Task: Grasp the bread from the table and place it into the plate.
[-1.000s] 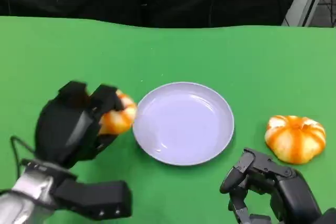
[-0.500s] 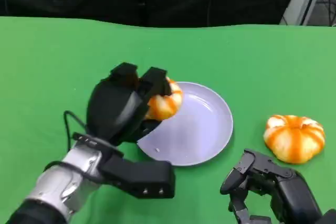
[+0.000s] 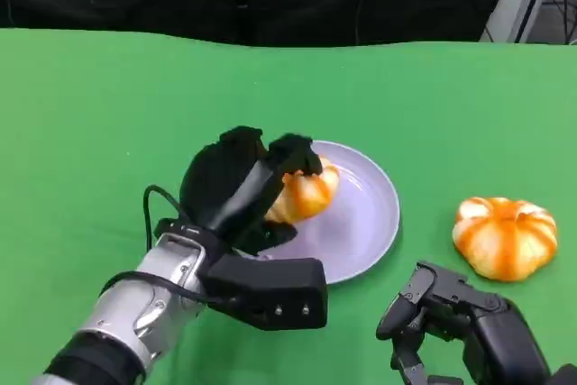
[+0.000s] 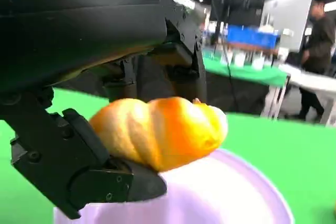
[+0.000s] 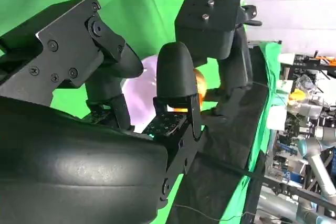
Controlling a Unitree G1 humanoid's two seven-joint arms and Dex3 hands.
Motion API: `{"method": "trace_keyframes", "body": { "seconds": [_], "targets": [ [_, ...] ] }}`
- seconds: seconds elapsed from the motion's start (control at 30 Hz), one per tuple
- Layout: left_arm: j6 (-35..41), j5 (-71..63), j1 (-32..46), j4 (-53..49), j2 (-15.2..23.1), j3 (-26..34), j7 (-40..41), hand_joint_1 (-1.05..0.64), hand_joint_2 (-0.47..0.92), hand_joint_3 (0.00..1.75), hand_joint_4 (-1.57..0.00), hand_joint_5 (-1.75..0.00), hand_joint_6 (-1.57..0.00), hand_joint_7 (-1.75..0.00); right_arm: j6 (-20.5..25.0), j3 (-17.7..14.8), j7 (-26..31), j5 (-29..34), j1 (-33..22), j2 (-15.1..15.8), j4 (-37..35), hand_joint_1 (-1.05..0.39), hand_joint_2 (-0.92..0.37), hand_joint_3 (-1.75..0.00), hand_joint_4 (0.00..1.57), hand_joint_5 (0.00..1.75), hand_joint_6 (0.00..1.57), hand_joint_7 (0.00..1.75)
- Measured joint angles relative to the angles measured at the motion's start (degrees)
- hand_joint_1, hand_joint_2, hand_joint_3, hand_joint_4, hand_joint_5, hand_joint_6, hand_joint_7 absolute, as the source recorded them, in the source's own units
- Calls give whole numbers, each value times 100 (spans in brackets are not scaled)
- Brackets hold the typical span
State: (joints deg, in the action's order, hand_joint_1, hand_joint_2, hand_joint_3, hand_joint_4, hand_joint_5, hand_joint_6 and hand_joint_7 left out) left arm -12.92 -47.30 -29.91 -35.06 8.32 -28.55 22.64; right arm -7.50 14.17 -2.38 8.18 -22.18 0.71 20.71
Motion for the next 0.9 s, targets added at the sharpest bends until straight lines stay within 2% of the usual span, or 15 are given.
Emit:
{"method": "trace_keyframes", "body": {
  "seconds": [0.07,0.13,0.27,0.37,0.67,0.8,0.9],
  "targets": [
    [124,82,3,131,21,-2,-435,-54,92,20,-10,-51,-33,-5,0,-1,0,-4,2,0,1,4,-46,-124,71,166,71,136],
    [235,164,7,271,52,-11,-841,-65,92,23,-3,-43,-24,-2,1,-2,0,-7,0,1,3,4,-46,-124,70,166,71,136],
    [509,185,24,564,161,-67,-1677,-83,92,41,0,-14,-10,-1,23,-2,0,-10,-7,-19,9,4,-46,-124,70,166,71,136],
    [694,195,41,735,244,-124,-2238,-91,92,51,0,-2,-5,-1,20,-3,0,-7,-8,-19,9,5,-45,-124,71,166,72,136],
    [885,235,73,1123,402,-177,-2993,-96,92,59,0,0,-4,-1,35,-2,0,-6,-11,-22,28,3,-47,-122,70,165,72,136],
    [824,354,288,1418,545,-22,-2980,-91,92,56,-2,-1,-6,-2,42,1,0,-6,-14,-29,30,3,-47,-123,70,166,71,136],
    [617,581,552,1753,682,218,-2849,-83,92,53,-10,-6,-13,-5,43,1,-1,-9,-8,-33,31,3,-47,-123,70,166,71,136]
  ]
}}
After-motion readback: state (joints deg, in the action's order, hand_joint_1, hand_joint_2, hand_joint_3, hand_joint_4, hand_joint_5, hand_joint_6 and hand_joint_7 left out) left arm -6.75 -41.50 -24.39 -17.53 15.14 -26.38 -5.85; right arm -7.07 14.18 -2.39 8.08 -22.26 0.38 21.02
